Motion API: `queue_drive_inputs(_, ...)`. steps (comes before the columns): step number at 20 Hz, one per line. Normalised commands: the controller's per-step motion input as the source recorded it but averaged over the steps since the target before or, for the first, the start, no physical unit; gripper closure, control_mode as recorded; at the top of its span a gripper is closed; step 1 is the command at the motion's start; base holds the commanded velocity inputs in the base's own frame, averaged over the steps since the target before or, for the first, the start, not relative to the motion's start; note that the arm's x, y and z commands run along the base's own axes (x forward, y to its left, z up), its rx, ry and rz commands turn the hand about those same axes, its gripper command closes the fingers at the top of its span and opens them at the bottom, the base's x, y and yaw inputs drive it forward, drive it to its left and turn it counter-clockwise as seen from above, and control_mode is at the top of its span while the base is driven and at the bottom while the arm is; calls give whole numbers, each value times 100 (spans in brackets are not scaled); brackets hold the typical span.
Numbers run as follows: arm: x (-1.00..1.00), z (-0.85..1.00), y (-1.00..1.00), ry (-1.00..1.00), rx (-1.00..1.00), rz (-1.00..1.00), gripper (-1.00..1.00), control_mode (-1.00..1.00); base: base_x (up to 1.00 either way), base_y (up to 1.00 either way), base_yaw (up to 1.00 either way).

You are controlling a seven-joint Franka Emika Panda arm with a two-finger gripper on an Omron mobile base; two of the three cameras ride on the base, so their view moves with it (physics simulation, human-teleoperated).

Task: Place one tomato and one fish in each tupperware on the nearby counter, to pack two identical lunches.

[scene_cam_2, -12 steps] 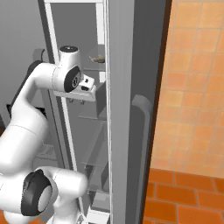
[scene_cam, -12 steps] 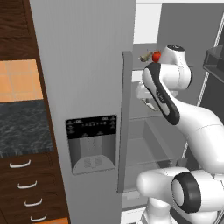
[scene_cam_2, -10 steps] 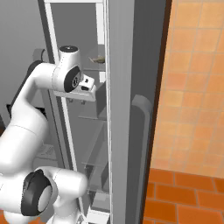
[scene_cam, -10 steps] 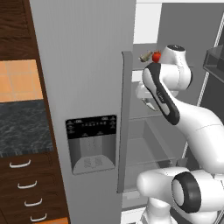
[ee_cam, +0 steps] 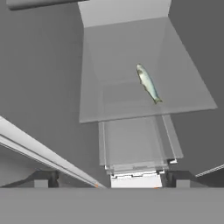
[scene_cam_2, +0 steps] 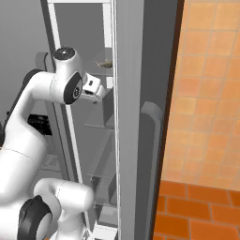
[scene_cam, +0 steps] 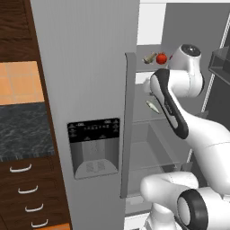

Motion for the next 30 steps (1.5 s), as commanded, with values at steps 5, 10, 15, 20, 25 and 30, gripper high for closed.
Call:
queue_drive_inputs(5,28,38,-16,-27,0,-28,-100,-100,0,0,0)
queue_drive_inputs(10,26,53,-36,-6,13,-14,-100,-100,0,0,0)
queue_drive_inputs(15,58,38,-33,0,7,6,-100,-100,0,0,0)
queue_drive_inputs(20,60,4,-2,-18,-11,7,-100,-100,0,0,0)
queue_drive_inputs(25,55,21,-25,-5,0,1,-100,-100,0,0,0)
queue_drive_inputs(30,47,22,-24,5,3,0,-100,-100,0,0,0)
